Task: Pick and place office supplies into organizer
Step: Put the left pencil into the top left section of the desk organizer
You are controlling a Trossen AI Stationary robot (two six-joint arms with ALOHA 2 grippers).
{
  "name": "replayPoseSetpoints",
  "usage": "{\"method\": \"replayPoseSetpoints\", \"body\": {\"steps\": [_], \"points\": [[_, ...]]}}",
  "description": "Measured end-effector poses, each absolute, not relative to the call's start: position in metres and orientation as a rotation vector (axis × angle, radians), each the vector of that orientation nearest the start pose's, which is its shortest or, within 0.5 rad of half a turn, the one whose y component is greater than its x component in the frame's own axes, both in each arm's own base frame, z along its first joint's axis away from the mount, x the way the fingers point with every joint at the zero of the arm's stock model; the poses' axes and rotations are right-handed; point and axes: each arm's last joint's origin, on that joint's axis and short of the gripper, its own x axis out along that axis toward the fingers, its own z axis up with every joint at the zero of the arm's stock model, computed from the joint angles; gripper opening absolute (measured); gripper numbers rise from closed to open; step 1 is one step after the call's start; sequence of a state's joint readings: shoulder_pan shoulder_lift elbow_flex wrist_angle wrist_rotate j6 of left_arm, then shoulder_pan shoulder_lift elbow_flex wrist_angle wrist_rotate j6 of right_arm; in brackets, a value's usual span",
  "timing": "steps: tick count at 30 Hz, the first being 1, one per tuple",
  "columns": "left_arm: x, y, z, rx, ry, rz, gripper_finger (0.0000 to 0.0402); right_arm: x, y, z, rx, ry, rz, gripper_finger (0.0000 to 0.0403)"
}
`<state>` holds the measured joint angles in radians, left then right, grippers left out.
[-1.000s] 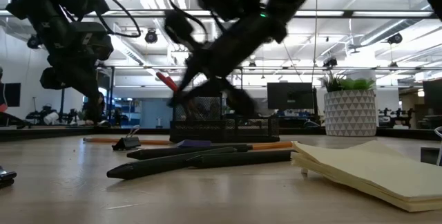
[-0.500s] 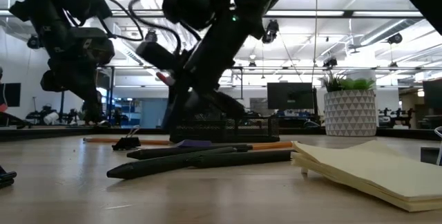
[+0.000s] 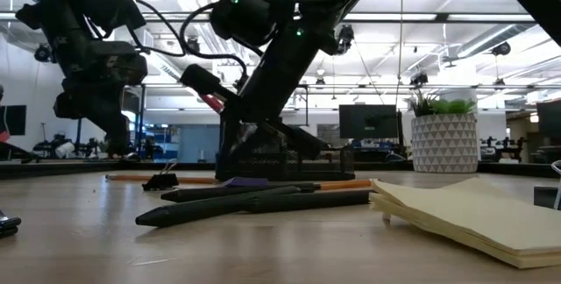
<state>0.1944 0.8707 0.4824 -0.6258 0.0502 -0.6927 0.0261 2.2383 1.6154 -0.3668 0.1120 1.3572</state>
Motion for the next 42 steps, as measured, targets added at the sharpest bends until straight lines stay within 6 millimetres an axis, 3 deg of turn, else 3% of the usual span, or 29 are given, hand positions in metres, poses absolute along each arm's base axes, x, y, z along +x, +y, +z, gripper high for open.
{"method": "replayPoseSetpoints", "body": {"steps": [9, 19, 25, 28, 42], "points": [[0.149, 0.028, 0.188, -0.722, 0.91, 0.453, 0.0, 0.471, 0.002, 0.136, 1.241, 0.755, -0.744, 0.0008], [0.149, 0.028, 0.187, -0.71, 0.917, 0.447, 0.0, 0.471, 0.0, 0.136, 1.205, 0.739, -0.761, 0.0008], [0.149, 0.028, 0.188, -0.715, 0.916, 0.441, 0.0, 0.472, 0.025, 0.139, 1.091, 0.751, -0.694, 0.0008], [0.149, 0.028, 0.188, -0.716, 0.917, 0.441, 0.0, 0.474, 0.031, 0.132, 1.07, 0.772, -0.681, 0.0008], [0.149, 0.028, 0.187, -0.717, 0.918, 0.442, 0.0, 0.474, 0.015, 0.131, 1.124, 0.758, -0.73, 0.0008]]}}
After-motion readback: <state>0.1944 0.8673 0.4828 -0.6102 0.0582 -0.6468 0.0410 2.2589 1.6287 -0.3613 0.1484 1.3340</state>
